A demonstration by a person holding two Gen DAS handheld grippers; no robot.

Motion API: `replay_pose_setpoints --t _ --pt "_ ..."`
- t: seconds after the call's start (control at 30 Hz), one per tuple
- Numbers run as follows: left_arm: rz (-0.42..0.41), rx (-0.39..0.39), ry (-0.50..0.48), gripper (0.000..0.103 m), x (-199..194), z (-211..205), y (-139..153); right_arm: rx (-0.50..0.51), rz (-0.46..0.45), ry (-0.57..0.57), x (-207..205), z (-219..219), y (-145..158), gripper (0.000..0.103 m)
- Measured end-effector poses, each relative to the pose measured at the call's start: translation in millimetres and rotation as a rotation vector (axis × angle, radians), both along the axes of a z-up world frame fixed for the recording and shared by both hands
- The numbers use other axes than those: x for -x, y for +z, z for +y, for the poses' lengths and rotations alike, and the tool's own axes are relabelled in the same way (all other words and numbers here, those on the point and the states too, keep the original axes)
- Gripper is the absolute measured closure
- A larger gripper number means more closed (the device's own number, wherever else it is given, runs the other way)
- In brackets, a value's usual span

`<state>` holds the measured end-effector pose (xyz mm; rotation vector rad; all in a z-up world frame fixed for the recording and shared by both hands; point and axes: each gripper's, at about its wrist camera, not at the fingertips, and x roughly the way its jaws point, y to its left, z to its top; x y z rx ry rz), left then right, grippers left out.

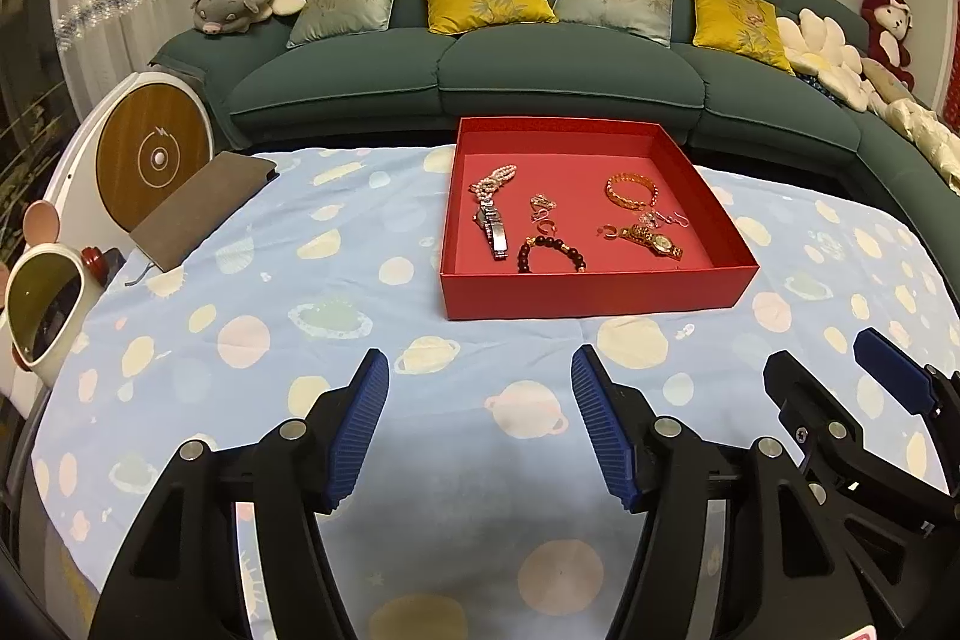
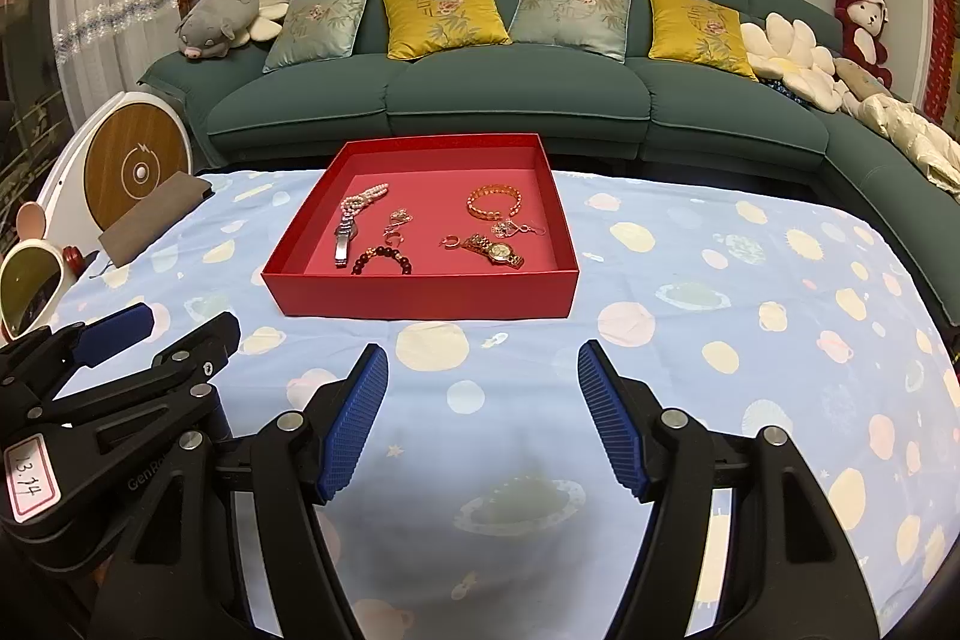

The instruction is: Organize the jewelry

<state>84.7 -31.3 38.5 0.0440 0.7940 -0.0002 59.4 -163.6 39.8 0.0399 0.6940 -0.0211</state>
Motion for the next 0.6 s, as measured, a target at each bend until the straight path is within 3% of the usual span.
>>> replay_pose_setpoints --t 0.6 --pt "-0.025 0.007 0.032 0.042 3.2 4.8 4.2 0.004 -0.007 0.008 0.9 4.2 2.5 0.039"
